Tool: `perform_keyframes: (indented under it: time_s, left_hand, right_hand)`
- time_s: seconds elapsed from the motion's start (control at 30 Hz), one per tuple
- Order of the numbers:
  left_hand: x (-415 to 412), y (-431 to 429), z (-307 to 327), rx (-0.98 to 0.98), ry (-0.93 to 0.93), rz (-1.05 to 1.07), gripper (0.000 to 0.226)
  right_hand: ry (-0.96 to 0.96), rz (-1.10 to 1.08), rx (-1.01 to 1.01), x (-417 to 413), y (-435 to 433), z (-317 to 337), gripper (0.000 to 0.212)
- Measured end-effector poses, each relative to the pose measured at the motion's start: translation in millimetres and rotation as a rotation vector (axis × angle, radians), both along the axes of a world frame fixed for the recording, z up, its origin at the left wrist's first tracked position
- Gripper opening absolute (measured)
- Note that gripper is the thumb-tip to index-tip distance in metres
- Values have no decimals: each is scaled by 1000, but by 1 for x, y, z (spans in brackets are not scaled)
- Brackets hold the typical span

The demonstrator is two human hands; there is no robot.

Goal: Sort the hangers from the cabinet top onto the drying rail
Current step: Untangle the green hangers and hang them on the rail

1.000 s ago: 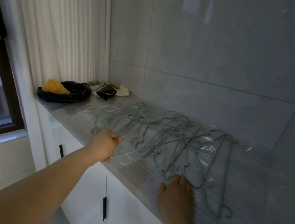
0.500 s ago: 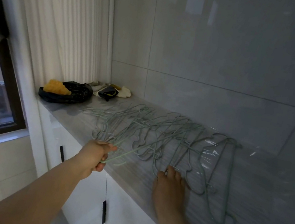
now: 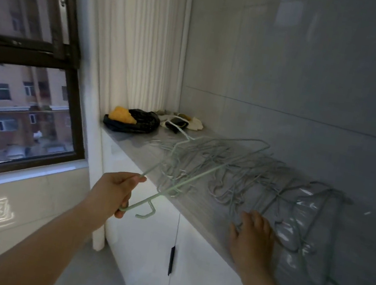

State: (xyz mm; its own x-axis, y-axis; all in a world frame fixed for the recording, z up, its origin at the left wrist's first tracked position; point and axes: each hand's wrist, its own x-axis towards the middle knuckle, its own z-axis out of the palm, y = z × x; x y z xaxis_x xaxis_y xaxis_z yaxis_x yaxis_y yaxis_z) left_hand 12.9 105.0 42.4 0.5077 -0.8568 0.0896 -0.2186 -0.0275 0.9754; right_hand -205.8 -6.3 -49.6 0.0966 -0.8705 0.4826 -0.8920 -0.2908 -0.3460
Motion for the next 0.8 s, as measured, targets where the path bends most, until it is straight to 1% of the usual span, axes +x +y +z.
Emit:
perform_keyframes:
  time_s: [0.07,0.13,0.2,0.3,0.37,0.43,0.47,0.5,0.57,0.6,0.63,0.67,0.7,0.77,0.8]
  left_hand:
    - [6,29,4,-5,-68,31,20]
    - [10,64,7,-1,-133,64,19]
    - [13,105,10,12,-202,111,18]
    - [14,179,11,32,-276,180,17]
    - [10,234,8,50,-279,233,15]
    - [4,293,0,56,-314,294,15]
    - [0,324,-6,57,-360,323,17]
    - [-4,355,-10,65,-408,343,19]
    - [-9,414,-18,108,-477,361,22]
    - [-12,442,-22,133,-495,382,21]
    - [-13,468,-25,152,-498,412,20]
    - [-15,493,-27,161,-492,442,18]
    - [-16,517,-28,165,-478,466,15]
    - [-16,562,-29,182,-432,498,14]
    - [-16,585,-28,185,-379,509,17]
  right_hand:
    - [-67,68,-95,16,19,12,37]
    - [-180,182,-196,38,46,31,30]
    - [-346,299,-185,63,79,53,21]
    - [-593,527,-3,102,148,82,25]
    - [-674,633,255,126,200,98,33]
    - [-677,711,568,147,256,106,47]
    - [-668,738,691,156,284,107,54]
    - [-655,761,789,165,312,107,59]
    - [-602,812,904,177,368,105,62]
    - [-575,844,937,182,396,104,56]
    - [-558,880,958,186,423,103,43]
    - [-536,905,978,190,447,103,22]
    - [-504,916,989,195,471,103,11]
    - [-423,956,1004,210,514,103,21]
    - [-390,990,1035,219,535,103,20]
